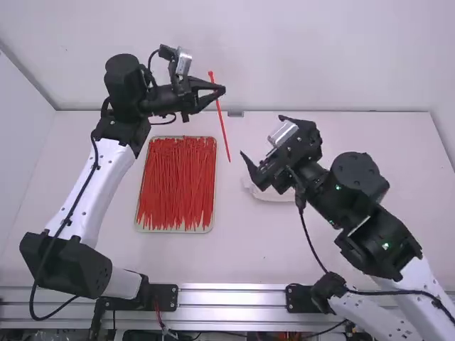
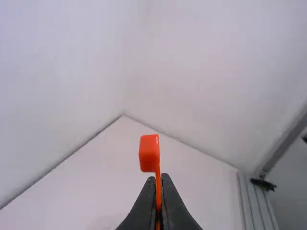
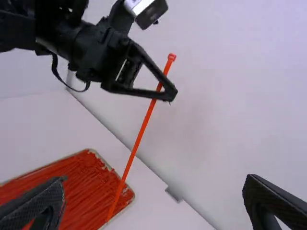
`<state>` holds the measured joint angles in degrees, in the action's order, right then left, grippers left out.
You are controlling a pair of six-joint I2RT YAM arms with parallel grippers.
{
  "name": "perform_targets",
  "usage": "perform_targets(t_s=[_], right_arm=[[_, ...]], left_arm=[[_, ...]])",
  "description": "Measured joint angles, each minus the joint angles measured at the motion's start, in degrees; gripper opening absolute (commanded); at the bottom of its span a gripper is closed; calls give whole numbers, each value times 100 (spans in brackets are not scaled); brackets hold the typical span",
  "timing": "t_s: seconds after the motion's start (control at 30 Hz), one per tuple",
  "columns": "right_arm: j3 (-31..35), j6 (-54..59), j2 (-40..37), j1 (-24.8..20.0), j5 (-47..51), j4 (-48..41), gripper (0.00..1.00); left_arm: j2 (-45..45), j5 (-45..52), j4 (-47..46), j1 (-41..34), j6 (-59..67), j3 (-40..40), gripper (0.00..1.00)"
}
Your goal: Fasten the cable tie
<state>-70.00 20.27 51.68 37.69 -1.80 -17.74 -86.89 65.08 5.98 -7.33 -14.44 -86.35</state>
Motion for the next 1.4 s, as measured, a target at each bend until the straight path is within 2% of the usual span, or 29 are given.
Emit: perform_targets(t_s=[0.2, 0.33, 0.37, 0.6, 0.73, 0.93, 1.07, 1.4], right_arm=[[0, -63, 350, -1113, -1749, 326, 99], [0, -63, 664, -1683, -2857, 564, 98], [0, -63, 664, -1683, -2857, 564, 98], [0, -365, 1515, -2610, -4769, 1456, 98], [0, -577, 2002, -2892, -5661, 2035, 99], [0, -1097, 2651, -3010, -6811, 2900, 100], [0, -1449, 3021, -2931, -7368, 3289, 95], [0, -1707, 3254, -2188, -7595, 3368, 90]], left_arm=[[0, 820, 37, 28, 251, 0, 2], [2, 1014, 70, 85, 254, 0, 2], [2, 1014, 70, 85, 254, 0, 2], [0, 1427, 120, 114, 256, 0, 2], [2, 1484, 155, 114, 278, 0, 2], [0, 1534, 157, 111, 317, -2, 2], [0, 1532, 157, 111, 339, -2, 2], [0, 1539, 262, 72, 354, 0, 2]])
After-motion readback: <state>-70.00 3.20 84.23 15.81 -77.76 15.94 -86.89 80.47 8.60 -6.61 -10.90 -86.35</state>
